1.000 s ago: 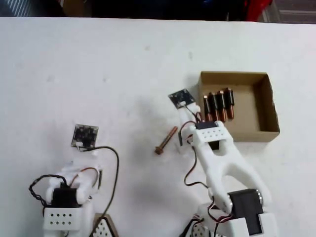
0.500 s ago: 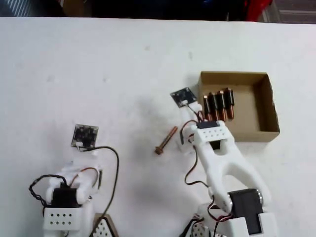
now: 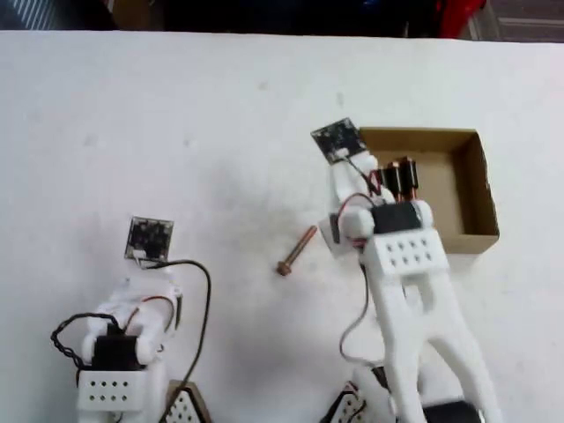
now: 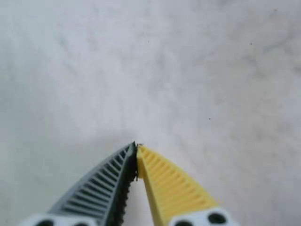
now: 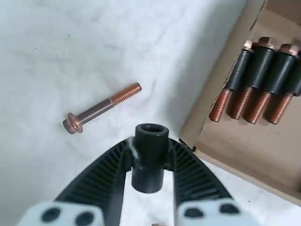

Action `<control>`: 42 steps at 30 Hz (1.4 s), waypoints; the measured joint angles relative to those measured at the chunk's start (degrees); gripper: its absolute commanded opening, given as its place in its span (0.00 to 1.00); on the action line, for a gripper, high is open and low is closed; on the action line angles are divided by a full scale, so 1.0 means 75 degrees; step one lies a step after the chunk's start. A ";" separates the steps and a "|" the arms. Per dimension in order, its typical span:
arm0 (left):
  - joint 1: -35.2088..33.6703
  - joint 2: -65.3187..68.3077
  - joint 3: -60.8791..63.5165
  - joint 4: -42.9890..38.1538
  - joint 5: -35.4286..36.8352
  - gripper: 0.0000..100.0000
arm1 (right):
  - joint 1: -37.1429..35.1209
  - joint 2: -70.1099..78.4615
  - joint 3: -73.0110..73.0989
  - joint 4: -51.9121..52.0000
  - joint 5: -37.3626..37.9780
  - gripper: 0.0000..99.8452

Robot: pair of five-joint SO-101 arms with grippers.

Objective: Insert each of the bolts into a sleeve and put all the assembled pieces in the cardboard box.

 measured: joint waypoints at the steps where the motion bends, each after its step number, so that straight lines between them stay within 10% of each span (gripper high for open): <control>1: 0.0000 0.0000 0.0000 -0.0012 -0.0012 0.02 | 0.0000 -0.0363 0.0000 0.0176 0.0000 0.02; 16: 0.0000 0.0000 0.0000 -0.0363 -0.4712 0.02 | 0.0023 -0.4759 0.1747 0.0821 -0.0305 0.02; 42: 0.0000 0.0000 0.0000 -0.0363 -0.4911 0.02 | 0.0973 -0.8639 0.4454 -0.0457 -0.0703 0.02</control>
